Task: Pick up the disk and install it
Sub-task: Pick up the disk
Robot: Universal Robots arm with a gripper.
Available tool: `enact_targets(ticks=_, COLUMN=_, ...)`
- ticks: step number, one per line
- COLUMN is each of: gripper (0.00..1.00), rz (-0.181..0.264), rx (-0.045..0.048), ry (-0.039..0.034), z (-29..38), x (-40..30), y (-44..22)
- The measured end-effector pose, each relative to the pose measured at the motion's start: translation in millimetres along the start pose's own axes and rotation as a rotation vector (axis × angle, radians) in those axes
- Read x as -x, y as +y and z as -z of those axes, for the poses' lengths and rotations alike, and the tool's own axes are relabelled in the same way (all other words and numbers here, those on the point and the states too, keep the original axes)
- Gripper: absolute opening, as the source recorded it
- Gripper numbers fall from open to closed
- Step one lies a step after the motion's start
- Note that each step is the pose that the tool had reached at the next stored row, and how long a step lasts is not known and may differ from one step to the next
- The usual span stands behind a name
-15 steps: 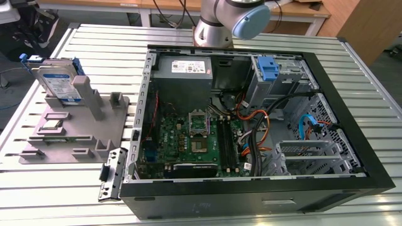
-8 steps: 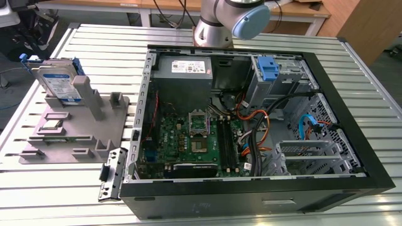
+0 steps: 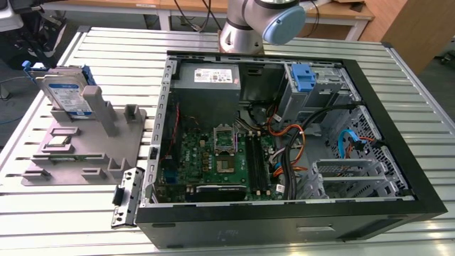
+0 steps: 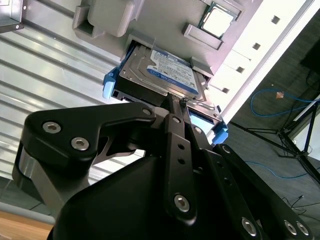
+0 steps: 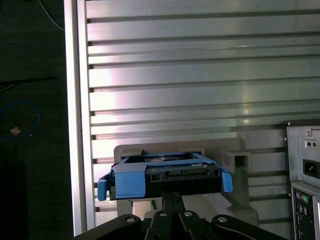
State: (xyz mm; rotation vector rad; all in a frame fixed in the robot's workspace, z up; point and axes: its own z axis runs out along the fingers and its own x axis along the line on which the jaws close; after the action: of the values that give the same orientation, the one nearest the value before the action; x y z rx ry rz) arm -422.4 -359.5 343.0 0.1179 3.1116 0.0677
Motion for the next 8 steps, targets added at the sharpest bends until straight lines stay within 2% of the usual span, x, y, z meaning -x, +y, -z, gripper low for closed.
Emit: enact_targets(ticks=8, gripper=0.1, rz=0.018, rx=0.0005, ry=0.0007, z=-0.1, x=0.0, y=0.0)
